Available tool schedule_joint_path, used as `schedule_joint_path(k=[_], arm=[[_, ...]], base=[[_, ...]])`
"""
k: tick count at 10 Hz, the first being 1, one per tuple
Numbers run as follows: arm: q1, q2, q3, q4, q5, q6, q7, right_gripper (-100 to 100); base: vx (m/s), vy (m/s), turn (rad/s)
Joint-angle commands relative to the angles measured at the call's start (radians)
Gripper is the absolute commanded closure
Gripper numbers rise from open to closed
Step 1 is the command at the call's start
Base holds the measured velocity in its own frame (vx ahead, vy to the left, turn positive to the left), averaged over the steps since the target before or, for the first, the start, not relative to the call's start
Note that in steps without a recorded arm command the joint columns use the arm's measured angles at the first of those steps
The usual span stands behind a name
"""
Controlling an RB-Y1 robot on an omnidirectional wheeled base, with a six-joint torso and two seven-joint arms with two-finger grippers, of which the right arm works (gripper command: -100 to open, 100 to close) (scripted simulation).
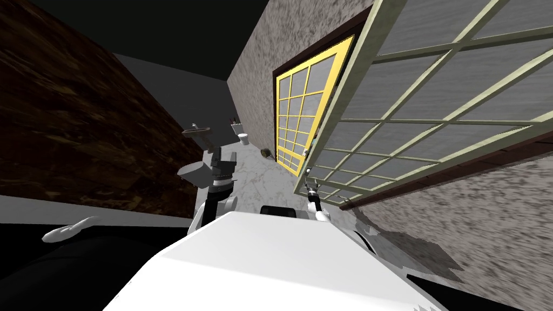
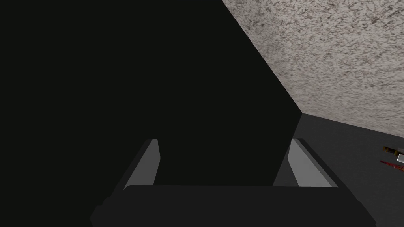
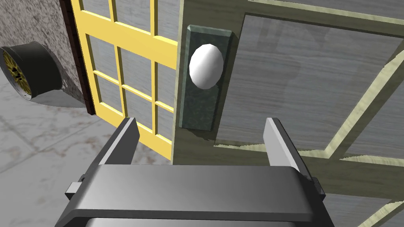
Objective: Pull the door open
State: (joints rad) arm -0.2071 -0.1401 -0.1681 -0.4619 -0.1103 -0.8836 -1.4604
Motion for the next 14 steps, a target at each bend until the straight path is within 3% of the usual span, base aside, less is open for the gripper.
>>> schedule_joint_path(k=[1, 5, 6, 7, 10, 11, 13, 14], arm=[[-0.004, 0.004, 0.001, 0.002, -0.010, 0.000, -0.047, -100], [-0.012, 0.010, 0.002, 0.009, -0.029, -0.001, -0.117, -100], [-0.011, 0.008, 0.002, 0.009, -0.026, -0.002, -0.105, -100], [0.001, -0.015, -0.004, 0.014, -0.031, -0.009, -0.130, -100], [0.004, -0.020, -0.005, 0.015, -0.033, -0.011, -0.135, -100], [0.018, -0.047, -0.012, 0.020, -0.038, -0.020, -0.159, -100], [0.018, -0.047, -0.012, 0.020, -0.038, -0.020, -0.159, -100], [0.032, -0.073, -0.019, 0.025, -0.044, -0.029, -0.183, -100]], base=[[-0.102, -0.046, 0.066], [-0.064, -0.024, 0.051], [-0.022, -0.007, 0.009], [0.134, -0.017, 0.142], [0.145, 0.016, 0.031], [0.131, 0.010, 0.172], [0.123, 0.001, 0.020], [0.143, 0.009, 0.120]])
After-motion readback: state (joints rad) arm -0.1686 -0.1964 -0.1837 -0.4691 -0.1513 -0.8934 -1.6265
